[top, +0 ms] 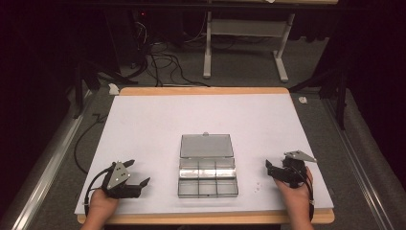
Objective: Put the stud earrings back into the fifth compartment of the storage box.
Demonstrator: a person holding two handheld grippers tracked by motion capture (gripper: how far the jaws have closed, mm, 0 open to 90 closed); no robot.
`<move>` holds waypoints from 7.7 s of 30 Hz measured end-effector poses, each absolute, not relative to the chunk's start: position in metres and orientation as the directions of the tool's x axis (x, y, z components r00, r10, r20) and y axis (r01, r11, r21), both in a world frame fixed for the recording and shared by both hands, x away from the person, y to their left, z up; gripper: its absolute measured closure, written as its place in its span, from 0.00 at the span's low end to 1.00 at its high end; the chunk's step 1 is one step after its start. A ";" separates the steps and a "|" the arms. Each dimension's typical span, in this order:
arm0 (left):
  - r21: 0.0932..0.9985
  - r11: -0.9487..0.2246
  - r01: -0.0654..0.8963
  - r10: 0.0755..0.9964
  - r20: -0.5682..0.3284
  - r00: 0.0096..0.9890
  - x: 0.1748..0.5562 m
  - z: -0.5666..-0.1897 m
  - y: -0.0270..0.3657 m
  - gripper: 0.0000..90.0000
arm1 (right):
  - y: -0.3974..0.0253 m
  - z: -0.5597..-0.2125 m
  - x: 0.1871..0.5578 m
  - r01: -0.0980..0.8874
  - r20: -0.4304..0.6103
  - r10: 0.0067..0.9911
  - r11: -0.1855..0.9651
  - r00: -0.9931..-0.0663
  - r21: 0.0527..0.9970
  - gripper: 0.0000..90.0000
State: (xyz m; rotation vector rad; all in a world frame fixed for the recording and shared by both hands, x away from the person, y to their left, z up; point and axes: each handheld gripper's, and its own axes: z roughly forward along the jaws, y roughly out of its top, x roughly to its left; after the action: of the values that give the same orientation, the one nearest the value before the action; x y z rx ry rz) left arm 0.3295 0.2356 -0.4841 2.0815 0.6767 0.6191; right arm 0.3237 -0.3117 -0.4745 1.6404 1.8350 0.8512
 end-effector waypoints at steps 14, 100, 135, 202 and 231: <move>0.829 -0.510 0.227 0.649 0.197 0.735 0.328 -0.484 0.235 0.17 | -0.314 -0.468 0.315 0.641 0.037 0.991 0.053 -0.127 0.766 0.27; 0.841 -0.504 0.194 0.633 0.208 0.745 0.325 -0.484 0.236 0.17 | -0.264 -0.432 0.308 0.887 0.013 0.922 0.367 -0.386 0.281 0.71; 0.839 -0.510 0.192 0.626 0.208 0.752 0.325 -0.484 0.236 0.17 | -0.223 -0.433 0.330 0.851 0.019 0.852 0.520 -0.523 0.072 0.90; 0.839 -0.508 0.194 0.625 0.205 0.753 0.325 -0.484 0.236 0.17 | -0.119 -0.389 0.354 0.716 0.033 0.717 0.690 -0.696 0.108 0.96; 0.840 -0.507 0.193 0.622 0.202 0.756 0.325 -0.484 0.236 0.17 | -0.074 -0.421 0.356 0.653 0.068 0.650 0.753 -0.757 0.078 0.96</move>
State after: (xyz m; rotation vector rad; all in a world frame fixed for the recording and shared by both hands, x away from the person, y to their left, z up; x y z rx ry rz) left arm 0.3254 0.2364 -0.4839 2.0733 0.6112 0.6195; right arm 0.3563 -0.0744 -0.4207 1.1060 2.9753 0.1536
